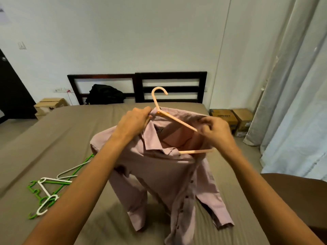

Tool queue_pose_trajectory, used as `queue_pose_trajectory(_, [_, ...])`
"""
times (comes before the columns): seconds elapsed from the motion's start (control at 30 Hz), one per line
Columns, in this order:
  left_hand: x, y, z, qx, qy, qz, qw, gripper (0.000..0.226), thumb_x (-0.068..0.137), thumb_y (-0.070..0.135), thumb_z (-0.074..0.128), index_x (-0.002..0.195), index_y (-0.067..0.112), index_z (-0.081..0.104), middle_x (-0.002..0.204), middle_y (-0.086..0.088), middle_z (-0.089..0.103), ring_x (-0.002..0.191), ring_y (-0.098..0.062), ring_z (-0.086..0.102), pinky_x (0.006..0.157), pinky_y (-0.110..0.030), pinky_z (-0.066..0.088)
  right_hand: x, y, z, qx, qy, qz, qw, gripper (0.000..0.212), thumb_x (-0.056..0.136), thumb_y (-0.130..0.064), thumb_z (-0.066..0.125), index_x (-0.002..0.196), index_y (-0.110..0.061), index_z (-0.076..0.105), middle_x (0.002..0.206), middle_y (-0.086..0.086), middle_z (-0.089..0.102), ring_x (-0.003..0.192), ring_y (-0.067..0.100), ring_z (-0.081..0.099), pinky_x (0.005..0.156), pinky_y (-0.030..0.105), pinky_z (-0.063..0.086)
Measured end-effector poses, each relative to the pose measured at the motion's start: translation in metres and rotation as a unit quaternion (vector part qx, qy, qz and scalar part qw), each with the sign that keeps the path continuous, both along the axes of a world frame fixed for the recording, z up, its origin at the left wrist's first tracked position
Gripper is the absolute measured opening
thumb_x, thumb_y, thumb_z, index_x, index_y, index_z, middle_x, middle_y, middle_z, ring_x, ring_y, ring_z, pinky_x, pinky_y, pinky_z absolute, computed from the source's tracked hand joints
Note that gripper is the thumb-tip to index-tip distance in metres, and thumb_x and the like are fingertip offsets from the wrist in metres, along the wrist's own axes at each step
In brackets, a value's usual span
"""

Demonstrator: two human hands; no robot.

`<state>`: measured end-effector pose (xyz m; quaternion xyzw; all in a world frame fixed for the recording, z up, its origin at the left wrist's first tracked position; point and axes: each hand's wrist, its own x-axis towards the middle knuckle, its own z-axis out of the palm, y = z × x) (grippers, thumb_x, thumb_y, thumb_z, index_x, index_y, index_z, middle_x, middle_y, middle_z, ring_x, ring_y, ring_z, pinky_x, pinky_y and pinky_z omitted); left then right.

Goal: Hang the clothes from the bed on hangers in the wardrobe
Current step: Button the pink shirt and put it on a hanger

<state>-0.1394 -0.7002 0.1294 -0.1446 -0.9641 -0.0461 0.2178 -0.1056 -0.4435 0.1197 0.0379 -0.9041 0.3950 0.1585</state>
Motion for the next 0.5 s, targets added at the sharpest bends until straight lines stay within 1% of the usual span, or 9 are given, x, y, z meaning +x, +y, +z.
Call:
queue_pose_trajectory(0.07, [0.006, 0.001, 0.015, 0.016, 0.003, -0.007, 1.000, 0.019, 0.096, 0.032, 0.045, 0.101, 0.014, 0.050, 0.088, -0.019, 0.062, 0.077, -0.040, 0.059, 0.063, -0.040, 0.049, 0.023, -0.003, 0.042, -0.182, -0.047, 0.075, 0.979, 0.031, 0.090, 0.002, 0.042, 0.104, -0.006, 0.069, 0.054, -0.009, 0.062, 0.040, 0.007, 0.046, 0.039, 0.019, 0.035])
queue_pose_trajectory(0.1, [0.007, 0.003, 0.024, 0.025, 0.007, -0.010, 1.000, 0.019, 0.095, 0.034, 0.045, 0.101, 0.016, 0.052, 0.087, -0.016, 0.063, 0.076, -0.038, 0.060, 0.064, -0.040, 0.050, 0.032, -0.003, 0.064, -0.251, -0.068, 0.122, 0.958, 0.032, 0.090, 0.005, 0.040, 0.102, -0.005, 0.068, 0.046, -0.009, 0.056, 0.033, 0.003, 0.039, 0.033, 0.014, 0.028])
queue_pose_trajectory(0.17, [0.007, 0.006, 0.042, 0.048, 0.033, -0.009, 0.998, 0.020, 0.095, 0.035, 0.047, 0.101, 0.017, 0.054, 0.086, -0.016, 0.064, 0.078, -0.038, 0.060, 0.063, -0.037, 0.046, 0.041, 0.001, 0.101, -0.301, -0.106, 0.190, 0.928, 0.033, 0.091, 0.009, 0.037, 0.103, -0.001, 0.066, 0.047, 0.000, 0.050, 0.027, 0.002, 0.031, 0.029, 0.009, 0.022])
queue_pose_trajectory(0.23, [0.002, 0.007, 0.053, 0.070, 0.064, -0.003, 0.995, 0.019, 0.093, 0.032, 0.050, 0.100, 0.015, 0.055, 0.086, -0.018, 0.064, 0.080, -0.040, 0.059, 0.061, -0.036, 0.041, 0.031, 0.008, 0.121, -0.191, -0.139, 0.193, 0.952, 0.028, 0.091, 0.005, 0.044, 0.102, -0.004, 0.067, 0.060, 0.012, 0.053, 0.031, 0.004, 0.037, 0.031, 0.012, 0.029])
queue_pose_trajectory(0.27, [0.000, 0.005, 0.055, 0.084, 0.066, -0.008, 0.994, 0.016, 0.093, 0.031, 0.051, 0.097, 0.016, 0.054, 0.084, -0.017, 0.063, 0.079, -0.039, 0.059, 0.061, -0.037, 0.043, 0.023, 0.013, 0.122, -0.064, -0.147, 0.167, 0.973, 0.023, 0.090, 0.001, 0.051, 0.100, -0.010, 0.069, 0.069, 0.015, 0.060, 0.040, 0.009, 0.046, 0.037, 0.017, 0.037])
queue_pose_trajectory(0.3, [-0.004, 0.003, 0.053, 0.101, 0.059, -0.018, 0.993, 0.013, 0.092, 0.030, 0.053, 0.095, 0.017, 0.054, 0.081, -0.015, 0.062, 0.077, -0.037, 0.059, 0.061, -0.038, 0.045, 0.014, 0.019, 0.119, 0.081, -0.154, 0.141, 0.975, 0.022, 0.087, -0.003, 0.057, 0.098, -0.016, 0.071, 0.080, 0.015, 0.065, 0.052, 0.014, 0.053, 0.044, 0.021, 0.042])
queue_pose_trajectory(0.37, [-0.009, -0.001, 0.042, 0.125, 0.021, -0.049, 0.991, 0.011, 0.091, 0.027, 0.056, 0.098, 0.019, 0.058, 0.078, -0.009, 0.063, 0.072, -0.029, 0.058, 0.062, -0.036, 0.048, -0.002, 0.031, 0.103, 0.272, -0.183, 0.123, 0.937, 0.027, 0.085, -0.005, 0.058, 0.095, -0.025, 0.072, 0.088, 0.006, 0.067, 0.067, 0.016, 0.055, 0.051, 0.022, 0.045])
queue_pose_trajectory(0.43, [-0.012, -0.004, 0.024, 0.140, -0.022, -0.090, 0.986, 0.018, 0.090, 0.024, 0.056, 0.104, 0.016, 0.063, 0.077, -0.007, 0.064, 0.065, -0.019, 0.054, 0.061, -0.031, 0.043, -0.011, 0.039, 0.082, 0.323, -0.199, 0.121, 0.917, 0.030, 0.086, -0.003, 0.057, 0.096, -0.027, 0.072, 0.091, -0.003, 0.061, 0.076, 0.012, 0.053, 0.056, 0.017, 0.044])
queue_pose_trajectory(0.5, [-0.012, -0.006, 0.011, 0.182, -0.055, -0.129, 0.973, 0.020, 0.088, 0.026, 0.055, 0.102, 0.017, 0.066, 0.075, -0.002, 0.064, 0.059, -0.008, 0.049, 0.059, -0.024, 0.038, -0.019, 0.043, 0.057, 0.349, -0.191, 0.120, 0.910, 0.031, 0.085, -0.002, 0.057, 0.098, -0.025, 0.073, 0.093, -0.005, 0.060, 0.083, 0.013, 0.055, 0.066, 0.021, 0.043])
